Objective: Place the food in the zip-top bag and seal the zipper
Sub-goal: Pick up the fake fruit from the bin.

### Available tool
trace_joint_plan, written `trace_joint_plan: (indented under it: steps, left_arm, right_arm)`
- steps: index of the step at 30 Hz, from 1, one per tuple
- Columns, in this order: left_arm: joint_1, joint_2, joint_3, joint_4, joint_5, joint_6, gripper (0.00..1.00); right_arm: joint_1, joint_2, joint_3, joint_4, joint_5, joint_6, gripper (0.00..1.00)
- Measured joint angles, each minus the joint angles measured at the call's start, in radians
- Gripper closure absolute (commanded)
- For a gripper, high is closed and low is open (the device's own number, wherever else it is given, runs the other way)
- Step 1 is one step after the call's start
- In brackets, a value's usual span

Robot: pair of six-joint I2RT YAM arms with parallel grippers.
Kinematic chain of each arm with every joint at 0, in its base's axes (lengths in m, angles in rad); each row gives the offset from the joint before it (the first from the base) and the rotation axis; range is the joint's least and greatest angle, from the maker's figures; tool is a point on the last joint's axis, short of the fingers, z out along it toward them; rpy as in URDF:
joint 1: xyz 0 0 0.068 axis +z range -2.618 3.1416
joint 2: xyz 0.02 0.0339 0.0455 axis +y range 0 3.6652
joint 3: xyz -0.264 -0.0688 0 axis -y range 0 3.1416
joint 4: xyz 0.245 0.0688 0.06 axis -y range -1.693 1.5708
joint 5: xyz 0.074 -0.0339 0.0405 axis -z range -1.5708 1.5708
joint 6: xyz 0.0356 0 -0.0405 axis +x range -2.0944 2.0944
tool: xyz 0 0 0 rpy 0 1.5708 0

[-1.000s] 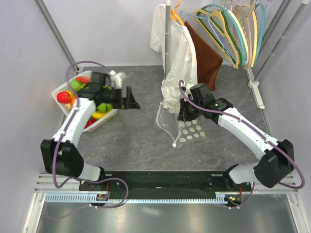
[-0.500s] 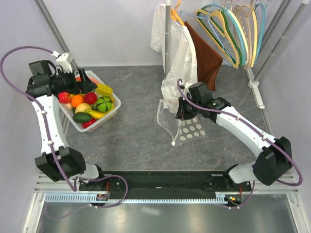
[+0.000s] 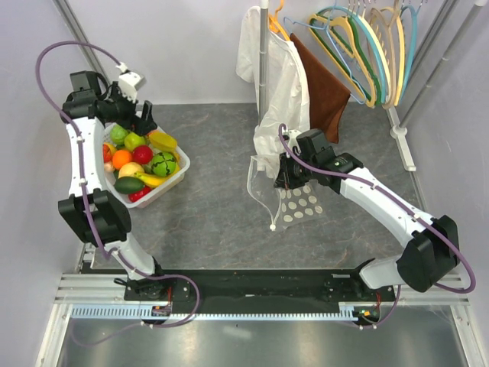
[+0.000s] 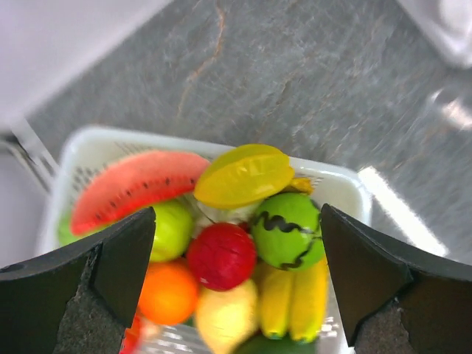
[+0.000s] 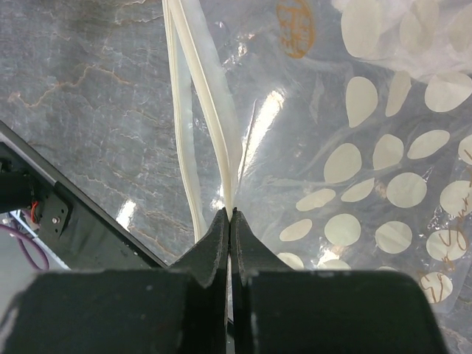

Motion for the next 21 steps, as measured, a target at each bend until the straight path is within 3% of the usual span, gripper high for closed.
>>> trace_joint_plan:
  steps: [10,15,21]
  left_arm:
    - [-0.027,0.035,0.008,-0.162,0.068,0.863,0.02]
    - [-0.061,0.135,0.012,-0.248,0.053,1.057,0.06]
    - [-0.085,0.196,0.012,-0.284,0.023,1.169,0.11]
  right_arm:
    - [0.0,0.0,0.0,0.0,-0.029,0.0,1.0]
    - [0.0,0.0,0.0,0.0,-0.042,-0.002,1.0]
    - [0.0,0.009,0.0,0.0,-0.045,-0.004,1.0]
